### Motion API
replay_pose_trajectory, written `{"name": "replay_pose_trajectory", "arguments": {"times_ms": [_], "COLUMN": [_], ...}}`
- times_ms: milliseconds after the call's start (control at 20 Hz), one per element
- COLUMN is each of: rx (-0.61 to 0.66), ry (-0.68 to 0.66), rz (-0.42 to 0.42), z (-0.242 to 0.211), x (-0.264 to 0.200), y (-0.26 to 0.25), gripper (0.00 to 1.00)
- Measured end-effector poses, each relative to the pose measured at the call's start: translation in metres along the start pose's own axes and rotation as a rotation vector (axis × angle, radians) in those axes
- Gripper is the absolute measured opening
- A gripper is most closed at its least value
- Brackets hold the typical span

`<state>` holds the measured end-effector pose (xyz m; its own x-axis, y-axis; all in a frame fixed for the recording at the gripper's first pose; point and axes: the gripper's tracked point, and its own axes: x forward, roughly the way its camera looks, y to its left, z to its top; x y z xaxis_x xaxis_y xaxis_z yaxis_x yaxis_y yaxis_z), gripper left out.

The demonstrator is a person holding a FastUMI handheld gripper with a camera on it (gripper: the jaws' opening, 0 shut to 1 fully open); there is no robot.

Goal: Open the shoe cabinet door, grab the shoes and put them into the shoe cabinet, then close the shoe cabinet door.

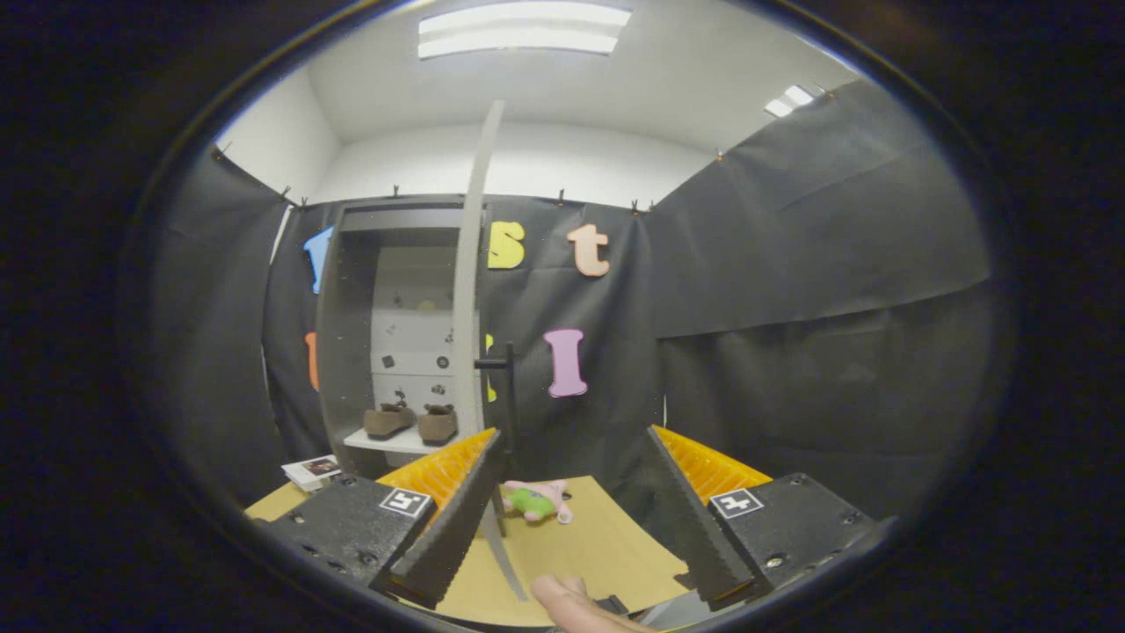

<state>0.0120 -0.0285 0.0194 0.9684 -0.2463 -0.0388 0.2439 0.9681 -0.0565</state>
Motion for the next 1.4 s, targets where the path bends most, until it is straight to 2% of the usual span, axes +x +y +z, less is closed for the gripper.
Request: {"name": "replay_pose_trajectory", "arguments": {"times_ms": [250, 550, 700, 800, 900, 950, 1050, 1200, 1400], "rx": [-0.044, -0.083, -0.086, -0.081, -0.079, -0.067, -0.067, -0.097, -0.091], "ry": [0.077, 0.030, -0.006, -0.009, 0.049, 0.061, 0.012, -0.030, -0.028], "rz": [0.037, -0.046, -0.104, -0.074, 0.028, 0.052, 0.059, 0.017, 0.079], "z": [-0.023, -0.015, 0.006, 0.011, -0.002, -0.003, 0.005, 0.009, 0.005], "x": [0.052, 0.105, 0.126, 0.135, 0.137, 0.137, 0.141, 0.132, 0.117], "y": [0.001, -0.012, -0.025, -0.019, 0.007, 0.011, 0.014, 0.020, 0.062], "gripper": [0.99, 0.99, 0.99, 0.99, 0.98, 0.97, 0.94, 0.92, 0.91]}}
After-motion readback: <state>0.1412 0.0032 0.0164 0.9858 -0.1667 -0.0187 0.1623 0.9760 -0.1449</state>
